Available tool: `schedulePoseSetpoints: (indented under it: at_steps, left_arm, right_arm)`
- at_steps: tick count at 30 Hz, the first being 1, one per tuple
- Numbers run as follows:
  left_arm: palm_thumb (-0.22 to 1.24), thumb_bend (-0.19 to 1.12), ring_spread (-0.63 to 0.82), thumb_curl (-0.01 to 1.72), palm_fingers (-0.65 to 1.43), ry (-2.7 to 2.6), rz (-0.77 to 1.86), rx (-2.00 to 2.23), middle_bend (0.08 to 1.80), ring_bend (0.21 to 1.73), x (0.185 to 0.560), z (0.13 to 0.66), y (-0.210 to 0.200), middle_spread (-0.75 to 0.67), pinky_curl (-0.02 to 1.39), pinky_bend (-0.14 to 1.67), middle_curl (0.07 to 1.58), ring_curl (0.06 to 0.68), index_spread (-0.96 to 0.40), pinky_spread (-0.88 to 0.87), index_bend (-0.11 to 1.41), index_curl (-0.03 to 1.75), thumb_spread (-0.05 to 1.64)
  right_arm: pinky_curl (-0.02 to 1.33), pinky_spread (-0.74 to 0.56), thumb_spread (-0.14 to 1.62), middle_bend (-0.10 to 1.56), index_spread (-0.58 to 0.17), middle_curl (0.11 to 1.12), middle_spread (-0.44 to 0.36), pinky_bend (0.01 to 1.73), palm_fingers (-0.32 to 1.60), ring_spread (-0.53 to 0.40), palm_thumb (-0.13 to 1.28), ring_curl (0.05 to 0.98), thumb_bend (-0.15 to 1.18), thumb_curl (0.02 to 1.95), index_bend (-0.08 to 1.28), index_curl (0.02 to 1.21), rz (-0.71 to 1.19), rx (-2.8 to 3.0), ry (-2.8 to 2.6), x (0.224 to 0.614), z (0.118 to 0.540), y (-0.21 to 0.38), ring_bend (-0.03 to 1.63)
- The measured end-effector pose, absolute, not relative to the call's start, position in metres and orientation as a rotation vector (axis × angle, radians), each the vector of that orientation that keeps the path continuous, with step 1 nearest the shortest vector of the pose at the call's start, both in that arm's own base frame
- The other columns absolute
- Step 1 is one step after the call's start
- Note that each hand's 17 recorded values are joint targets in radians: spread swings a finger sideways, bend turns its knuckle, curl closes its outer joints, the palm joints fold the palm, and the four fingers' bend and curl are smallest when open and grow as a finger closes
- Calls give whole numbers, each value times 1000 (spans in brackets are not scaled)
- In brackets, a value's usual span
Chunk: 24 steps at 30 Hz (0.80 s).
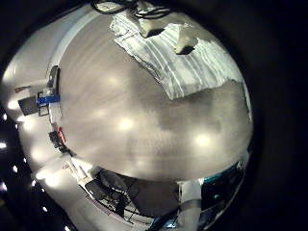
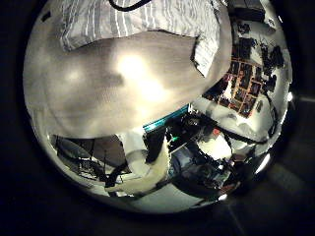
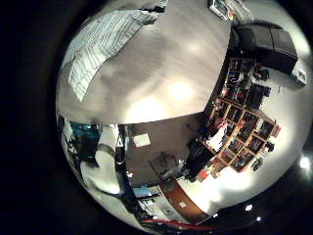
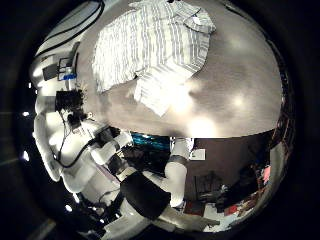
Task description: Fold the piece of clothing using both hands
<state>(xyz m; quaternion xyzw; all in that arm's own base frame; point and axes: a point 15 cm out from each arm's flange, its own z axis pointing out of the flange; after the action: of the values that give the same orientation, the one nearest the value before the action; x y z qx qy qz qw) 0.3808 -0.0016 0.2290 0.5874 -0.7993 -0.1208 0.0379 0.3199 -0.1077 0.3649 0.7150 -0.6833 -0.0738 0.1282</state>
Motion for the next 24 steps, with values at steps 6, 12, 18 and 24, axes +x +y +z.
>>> schedulePoseSetpoints:
  at_steps: [6, 12, 18, 24]
  left_arm:
    - [223, -23, 471, 321, -16, -2432, -390, 1800, 196, 640, 397, 200, 0, 295, 354, 427, 324, 235, -97, 459, 141, 256, 928]
    - [300, -14, 429, 325, 100, -2410, -407, 1814, 205, 614, 409, 189, -4, 226, 333, 385, 331, 220, -82, 431, 210, 300, 978]
    - [375, -12, 249, 330, 321, -2386, -450, 1804, 327, 595, 411, 184, -10, 40, 310, 285, 385, 211, -57, 281, 236, 350, 1010]
    - [464, -10, -79, 336, 697, -2355, -516, 1785, 483, 722, 407, 179, -7, -162, 327, 375, 448, 235, -138, -25, 187, 373, 1023]
  right_arm:
    - [247, 349, 1230, 220, -379, 359, -27, 548, 171, 86, 164, 224, -16, 228, 155, 269, -223, 2082, -1966, 321, 360, -102, 505]
    - [248, 349, 1230, 214, -383, 357, -26, 542, 174, 95, 164, 226, -16, 227, 160, 272, -222, 2087, -1948, 324, 357, -95, 500]
    - [244, 348, 1230, 214, -383, 358, -26, 525, 178, 97, 164, 228, -16, 227, 161, 274, -219, 2095, -1943, 324, 358, -95, 495]
    - [242, 348, 1230, 216, -384, 360, -26, 515, 189, 98, 164, 228, -16, 226, 162, 277, -219, 2100, -1940, 323, 359, -96, 486]
